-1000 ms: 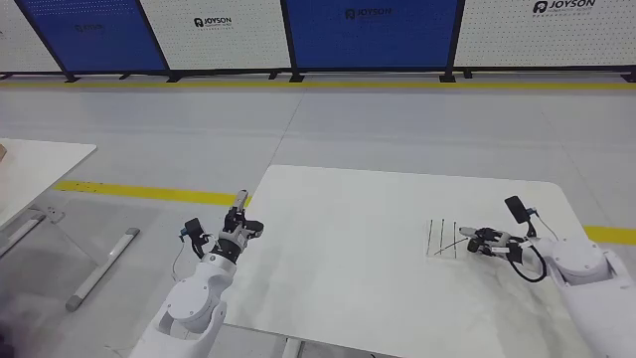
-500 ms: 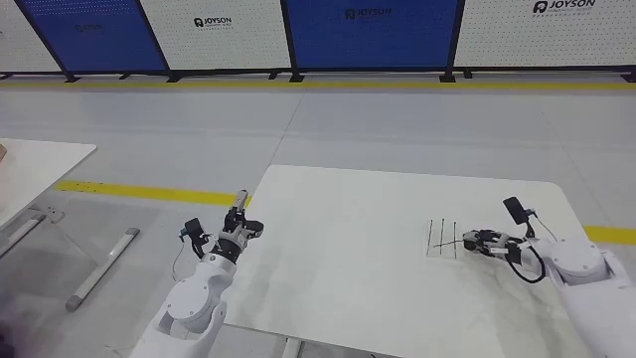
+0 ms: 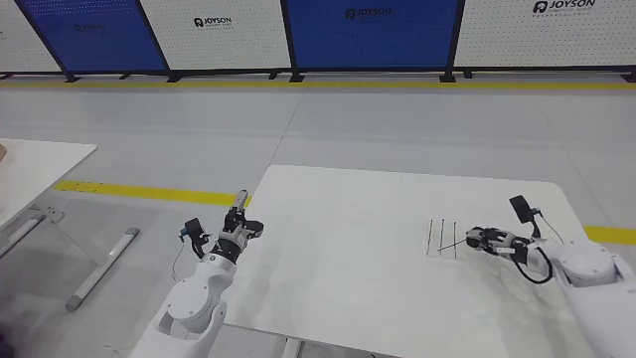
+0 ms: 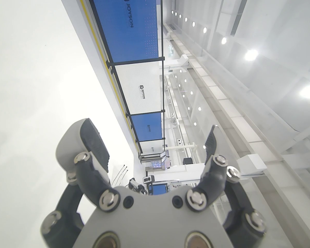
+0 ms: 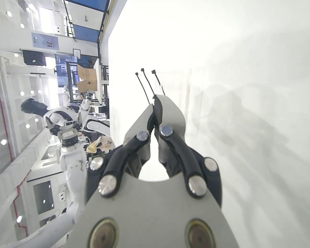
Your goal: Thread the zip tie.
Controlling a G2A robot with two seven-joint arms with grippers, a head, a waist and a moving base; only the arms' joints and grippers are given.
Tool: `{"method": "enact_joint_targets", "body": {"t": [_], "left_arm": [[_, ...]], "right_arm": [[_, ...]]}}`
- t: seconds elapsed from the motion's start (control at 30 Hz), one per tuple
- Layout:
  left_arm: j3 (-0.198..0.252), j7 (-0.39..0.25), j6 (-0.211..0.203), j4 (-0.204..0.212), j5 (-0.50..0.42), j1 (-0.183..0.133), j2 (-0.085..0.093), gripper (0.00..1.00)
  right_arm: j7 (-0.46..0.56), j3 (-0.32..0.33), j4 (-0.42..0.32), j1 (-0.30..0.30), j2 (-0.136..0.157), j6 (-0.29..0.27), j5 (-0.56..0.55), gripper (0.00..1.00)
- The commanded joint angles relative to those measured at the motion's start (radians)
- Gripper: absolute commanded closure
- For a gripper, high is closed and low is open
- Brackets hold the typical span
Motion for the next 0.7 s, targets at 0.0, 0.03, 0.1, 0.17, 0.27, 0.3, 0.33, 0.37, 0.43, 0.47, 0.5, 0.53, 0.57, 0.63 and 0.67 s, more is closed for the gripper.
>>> {"method": "enact_joint_targets", "body": {"t": [0.0, 0.03, 0.1, 0.17, 0.27, 0.3, 0.33, 0.37, 0.43, 0.47, 0.5, 0.53, 0.57, 0.63, 0.67], "left_arm": [[0.000, 0.000, 0.000, 0.000, 0.000, 0.000, 0.000, 0.00], [0.000, 0.000, 0.000, 0.000, 0.000, 0.000, 0.000, 0.00], [0.000, 0.000, 0.000, 0.000, 0.000, 0.000, 0.000, 0.00], [0.000, 0.000, 0.000, 0.000, 0.000, 0.000, 0.000, 0.00], [0.000, 0.000, 0.000, 0.000, 0.000, 0.000, 0.000, 0.00], [0.000, 0.000, 0.000, 0.000, 0.000, 0.000, 0.000, 0.00], [0.000, 0.000, 0.000, 0.000, 0.000, 0.000, 0.000, 0.00], [0.000, 0.000, 0.000, 0.000, 0.000, 0.000, 0.000, 0.00], [0.000, 0.000, 0.000, 0.000, 0.000, 0.000, 0.000, 0.00], [0.000, 0.000, 0.000, 0.000, 0.000, 0.000, 0.000, 0.00], [0.000, 0.000, 0.000, 0.000, 0.000, 0.000, 0.000, 0.00], [0.000, 0.000, 0.000, 0.000, 0.000, 0.000, 0.000, 0.00], [0.000, 0.000, 0.000, 0.000, 0.000, 0.000, 0.000, 0.00], [0.000, 0.000, 0.000, 0.000, 0.000, 0.000, 0.000, 0.00], [0.000, 0.000, 0.000, 0.000, 0.000, 0.000, 0.000, 0.00]], "right_arm": [[-0.012, 0.021, -0.015, -0.017, 0.006, -0.017, 0.019, 1.00], [-0.013, 0.035, -0.030, -0.030, 0.010, -0.025, 0.034, 1.00], [-0.025, 0.063, -0.059, -0.057, 0.017, -0.046, 0.066, 1.00], [-0.024, 0.099, -0.103, -0.096, 0.026, -0.073, 0.107, 1.00], [0.021, 0.146, -0.178, -0.163, 0.041, -0.096, 0.169, 1.00], [0.028, 0.148, -0.185, -0.168, 0.043, -0.094, 0.166, 1.00], [0.028, 0.148, -0.185, -0.168, 0.043, -0.094, 0.166, 1.00], [0.028, 0.148, -0.185, -0.168, 0.043, -0.094, 0.166, 1.00], [0.028, 0.148, -0.185, -0.168, 0.043, -0.094, 0.166, 1.00], [0.028, 0.148, -0.185, -0.168, 0.043, -0.094, 0.166, 1.00], [0.028, 0.148, -0.185, -0.168, 0.043, -0.094, 0.166, 1.00], [0.028, 0.148, -0.185, -0.168, 0.043, -0.094, 0.166, 1.00], [0.028, 0.148, -0.185, -0.168, 0.043, -0.094, 0.166, 1.00], [0.019, 0.145, -0.190, -0.174, 0.042, -0.093, 0.165, 1.00], [0.004, 0.136, -0.203, -0.186, 0.040, -0.091, 0.161, 1.00]]}}
